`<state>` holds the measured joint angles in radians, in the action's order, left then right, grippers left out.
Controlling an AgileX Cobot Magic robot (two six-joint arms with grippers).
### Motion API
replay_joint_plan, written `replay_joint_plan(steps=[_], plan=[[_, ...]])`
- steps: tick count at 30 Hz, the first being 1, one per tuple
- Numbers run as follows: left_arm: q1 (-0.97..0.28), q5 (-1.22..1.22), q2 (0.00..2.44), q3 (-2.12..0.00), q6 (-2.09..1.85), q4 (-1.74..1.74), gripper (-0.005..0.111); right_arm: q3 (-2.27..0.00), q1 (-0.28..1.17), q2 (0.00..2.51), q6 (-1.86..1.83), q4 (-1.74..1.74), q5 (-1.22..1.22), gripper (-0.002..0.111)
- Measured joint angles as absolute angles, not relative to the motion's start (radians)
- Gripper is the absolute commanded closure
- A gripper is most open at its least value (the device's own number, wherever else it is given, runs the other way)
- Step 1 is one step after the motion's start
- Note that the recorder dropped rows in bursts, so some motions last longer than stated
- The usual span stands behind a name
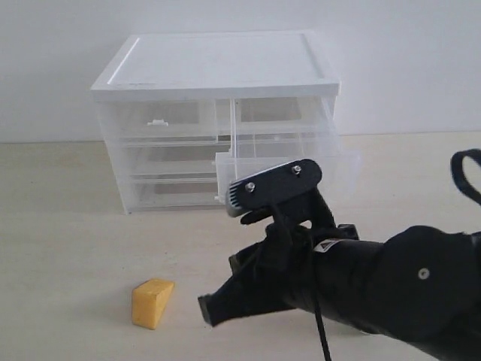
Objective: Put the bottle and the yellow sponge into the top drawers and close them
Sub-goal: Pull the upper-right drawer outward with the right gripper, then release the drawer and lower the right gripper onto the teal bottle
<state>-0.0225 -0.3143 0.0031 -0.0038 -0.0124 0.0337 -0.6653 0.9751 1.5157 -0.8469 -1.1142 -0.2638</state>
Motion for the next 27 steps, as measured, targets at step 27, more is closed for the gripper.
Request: replay_joint_plan(steps=[27], plan=[[-0.023,-0.314,0.003,-0.004,-0.012,0.034,0.103,-0.997,0.977,1.428,-0.157,0.035,0.876,0.108]])
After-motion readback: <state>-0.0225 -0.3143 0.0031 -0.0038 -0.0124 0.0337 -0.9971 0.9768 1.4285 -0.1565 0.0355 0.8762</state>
